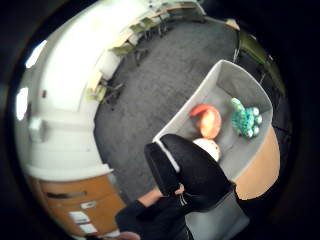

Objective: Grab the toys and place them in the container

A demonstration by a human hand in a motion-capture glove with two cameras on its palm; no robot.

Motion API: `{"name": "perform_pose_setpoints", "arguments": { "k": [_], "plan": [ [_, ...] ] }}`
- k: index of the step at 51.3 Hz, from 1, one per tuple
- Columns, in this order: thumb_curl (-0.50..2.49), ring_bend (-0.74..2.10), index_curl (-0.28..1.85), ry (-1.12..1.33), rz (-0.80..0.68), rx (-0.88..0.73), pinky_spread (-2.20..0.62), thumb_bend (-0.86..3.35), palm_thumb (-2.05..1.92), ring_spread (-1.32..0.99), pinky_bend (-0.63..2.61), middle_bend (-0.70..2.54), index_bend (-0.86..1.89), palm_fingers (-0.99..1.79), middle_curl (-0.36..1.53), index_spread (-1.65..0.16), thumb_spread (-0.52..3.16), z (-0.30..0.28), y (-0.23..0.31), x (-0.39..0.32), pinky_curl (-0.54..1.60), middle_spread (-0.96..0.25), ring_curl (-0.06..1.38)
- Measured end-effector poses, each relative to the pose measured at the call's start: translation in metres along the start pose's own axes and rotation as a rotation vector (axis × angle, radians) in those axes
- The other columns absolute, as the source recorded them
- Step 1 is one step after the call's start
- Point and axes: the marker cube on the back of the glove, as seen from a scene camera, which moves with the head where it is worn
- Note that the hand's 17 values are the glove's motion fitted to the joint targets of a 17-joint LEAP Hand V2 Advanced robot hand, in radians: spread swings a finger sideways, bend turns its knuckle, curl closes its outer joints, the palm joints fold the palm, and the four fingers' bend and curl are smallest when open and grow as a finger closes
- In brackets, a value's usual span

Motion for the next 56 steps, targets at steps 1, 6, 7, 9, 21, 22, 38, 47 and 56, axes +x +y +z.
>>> {"name": "perform_pose_setpoints", "arguments": {
  "k": [1, 6, 7, 9, 21, 22, 38, 47, 56],
  "plan": [
    [0.57, 0.59, 0.97, 0.005, -0.003, 0.001, -0.06, -0.08, -0.09, -0.18, 1.04, 0.33, 0.02, -0.18, 0.60, -0.42, 1.12, 0.000, 0.003, 0.004, 0.39, -0.18, 0.32],
    [0.49, 0.57, 0.87, 0.037, 0.056, 0.020, -0.04, -0.07, -0.08, -0.18, 0.99, 0.34, 0.06, -0.12, 0.58, -0.39, 1.15, -0.003, 0.017, 0.022, 0.38, -0.15, 0.32],
    [0.48, 0.57, 0.85, 0.020, 0.062, 0.022, -0.04, -0.07, -0.09, -0.19, 0.98, 0.35, 0.06, -0.12, 0.58, -0.39, 1.16, -0.004, 0.021, 0.017, 0.37, -0.15, 0.32],
    [0.45, 0.56, 0.82, 0.026, 0.072, 0.028, -0.04, -0.07, -0.09, -0.19, 0.97, 0.35, 0.07, -0.10, 0.57, -0.38, 1.17, -0.004, 0.028, -0.001, 0.37, -0.15, 0.32],
    [0.34, 0.52, 0.70, 0.176, 0.135, 0.041, -0.05, -0.06, -0.07, -0.22, 0.89, 0.35, 0.17, -0.01, 0.55, -0.36, 1.22, -0.001, 0.098, 0.057, 0.34, -0.14, 0.31],
    [0.33, 0.51, 0.69, 0.185, 0.180, 0.041, -0.05, -0.06, -0.07, -0.22, 0.89, 0.35, 0.16, -0.01, 0.55, -0.36, 1.22, 0.000, 0.104, 0.067, 0.33, -0.14, 0.30],
    [0.24, 0.29, 0.66, 0.197, 0.487, 0.061, -0.11, -0.05, -0.07, -0.28, 0.74, 0.27, 0.23, -0.04, 0.50, -0.32, 1.23, 0.025, 0.213, 0.190, 0.30, -0.13, 0.26],
    [0.21, 0.30, 0.63, 0.202, 0.547, 0.058, -0.13, -0.05, -0.07, -0.33, 0.63, 0.29, 0.20, 0.02, 0.50, -0.30, 1.25, 0.034, 0.238, 0.218, 0.28, -0.16, 0.27],
    [0.19, 0.28, 0.61, 0.164, 0.557, 0.061, -0.14, -0.05, -0.06, -0.35, 0.58, 0.29, 0.19, 0.03, 0.49, -0.29, 1.27, 0.039, 0.249, 0.226, 0.28, -0.17, 0.28]
  ]
}}
